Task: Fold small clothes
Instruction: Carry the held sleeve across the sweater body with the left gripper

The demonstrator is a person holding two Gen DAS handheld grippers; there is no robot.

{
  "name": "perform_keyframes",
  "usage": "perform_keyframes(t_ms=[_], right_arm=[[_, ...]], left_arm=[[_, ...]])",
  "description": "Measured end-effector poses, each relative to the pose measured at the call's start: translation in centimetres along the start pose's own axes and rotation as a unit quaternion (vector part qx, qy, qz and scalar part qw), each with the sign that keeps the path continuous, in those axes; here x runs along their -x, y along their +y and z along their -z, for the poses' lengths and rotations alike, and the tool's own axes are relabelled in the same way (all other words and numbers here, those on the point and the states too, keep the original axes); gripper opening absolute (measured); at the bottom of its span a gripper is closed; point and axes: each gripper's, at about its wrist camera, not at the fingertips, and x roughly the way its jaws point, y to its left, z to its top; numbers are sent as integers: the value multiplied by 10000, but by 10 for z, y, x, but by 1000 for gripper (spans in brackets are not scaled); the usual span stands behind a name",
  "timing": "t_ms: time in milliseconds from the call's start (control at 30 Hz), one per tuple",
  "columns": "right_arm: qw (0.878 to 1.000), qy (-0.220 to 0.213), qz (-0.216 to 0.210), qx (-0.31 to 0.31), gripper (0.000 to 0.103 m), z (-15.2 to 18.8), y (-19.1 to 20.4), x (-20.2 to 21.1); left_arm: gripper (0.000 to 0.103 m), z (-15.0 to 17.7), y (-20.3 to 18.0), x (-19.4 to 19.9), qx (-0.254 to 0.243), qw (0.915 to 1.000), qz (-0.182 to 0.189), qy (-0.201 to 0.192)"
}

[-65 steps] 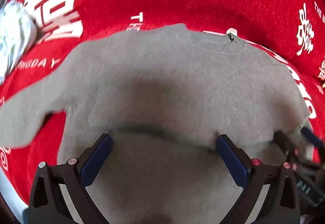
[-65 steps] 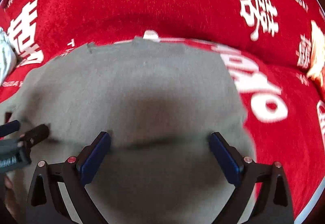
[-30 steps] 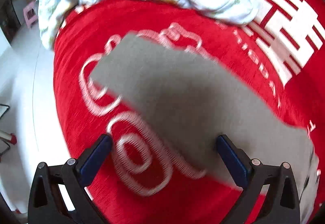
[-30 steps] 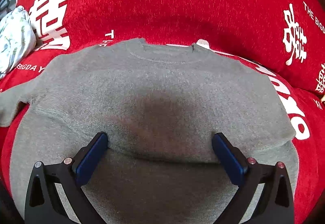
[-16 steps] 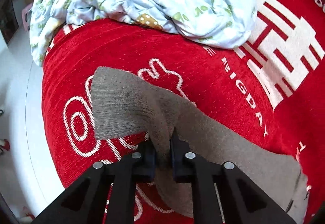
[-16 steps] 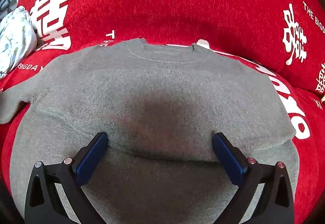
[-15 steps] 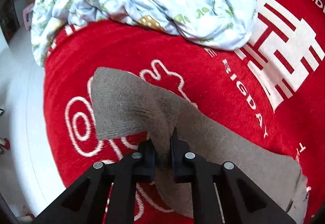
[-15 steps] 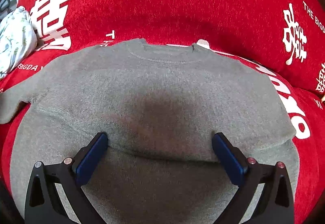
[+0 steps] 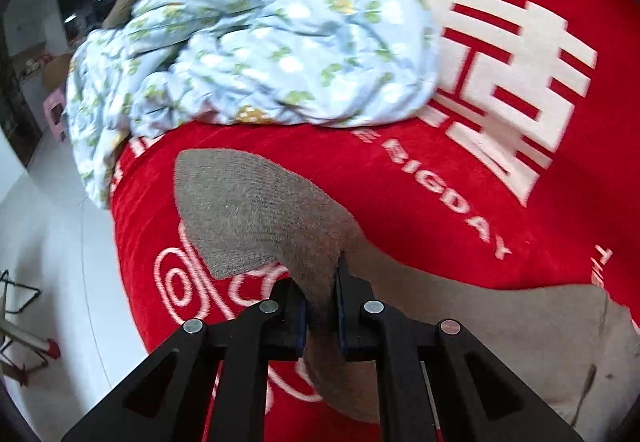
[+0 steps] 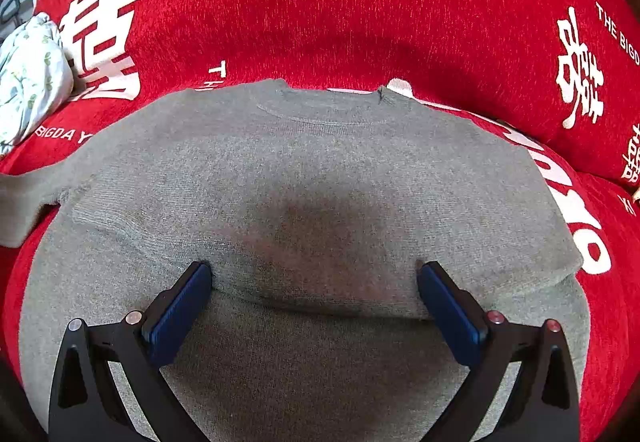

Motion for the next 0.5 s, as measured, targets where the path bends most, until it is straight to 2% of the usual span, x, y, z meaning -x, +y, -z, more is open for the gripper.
perform_keyframes(t_ms=[133, 300, 500], right_arm=[[10000, 2, -2, -1, 103, 0, 0, 0], [10000, -1, -2, -5, 103, 1, 0, 0], [10000, -13, -29, -15, 103, 1, 0, 1]], left_arm=[[12, 4, -21, 14, -215, 9994, 250, -40], [12, 7, -45, 23, -401, 9953, 876, 129], [12, 13, -77, 38, -662, 9912, 1131, 168]])
